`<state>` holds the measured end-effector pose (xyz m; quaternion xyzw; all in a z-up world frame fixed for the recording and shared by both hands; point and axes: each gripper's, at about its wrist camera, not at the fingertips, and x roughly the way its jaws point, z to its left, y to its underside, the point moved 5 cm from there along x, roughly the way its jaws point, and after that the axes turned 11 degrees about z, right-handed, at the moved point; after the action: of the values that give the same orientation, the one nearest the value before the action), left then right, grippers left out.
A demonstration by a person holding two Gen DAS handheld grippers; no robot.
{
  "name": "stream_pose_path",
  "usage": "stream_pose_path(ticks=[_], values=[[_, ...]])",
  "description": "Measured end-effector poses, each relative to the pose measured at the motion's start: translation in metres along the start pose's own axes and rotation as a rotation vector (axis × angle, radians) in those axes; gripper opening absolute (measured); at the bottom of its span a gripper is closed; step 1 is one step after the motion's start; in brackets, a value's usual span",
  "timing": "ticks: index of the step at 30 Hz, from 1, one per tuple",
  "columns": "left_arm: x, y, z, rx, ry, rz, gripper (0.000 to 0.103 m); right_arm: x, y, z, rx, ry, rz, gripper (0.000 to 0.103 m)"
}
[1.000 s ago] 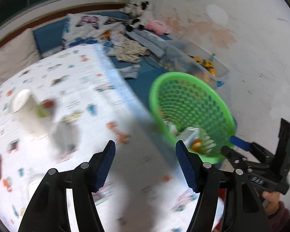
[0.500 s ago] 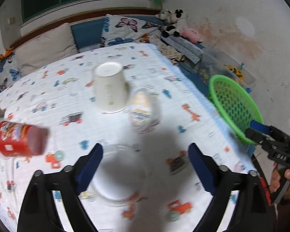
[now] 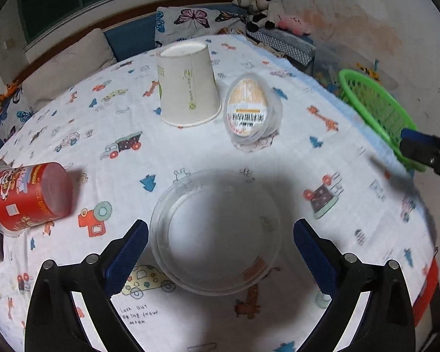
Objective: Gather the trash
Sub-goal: 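Move both tools back to the bed, left tool over the clear plastic bowl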
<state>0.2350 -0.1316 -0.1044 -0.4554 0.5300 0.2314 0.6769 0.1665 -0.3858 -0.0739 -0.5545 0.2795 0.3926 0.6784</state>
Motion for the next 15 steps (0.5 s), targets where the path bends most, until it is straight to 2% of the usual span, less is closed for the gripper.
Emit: stream_pose_path(ticks=[3,12,15], values=[[0.006,0.001,0.003,0.001,-0.009,0.011,0.096,0.005,-0.001,0.003,-0.006,-0.002,0.011,0.074],[0.016,0.003,0.005,-0.006,0.041,0.021,0.096,0.019,-0.01,0.021,-0.041,-0.027,0.033,0.074],[0.016,0.004,0.005,-0.008,0.047,0.011,0.091,0.023,-0.014,0.028,-0.05,-0.037,0.037,0.074]])
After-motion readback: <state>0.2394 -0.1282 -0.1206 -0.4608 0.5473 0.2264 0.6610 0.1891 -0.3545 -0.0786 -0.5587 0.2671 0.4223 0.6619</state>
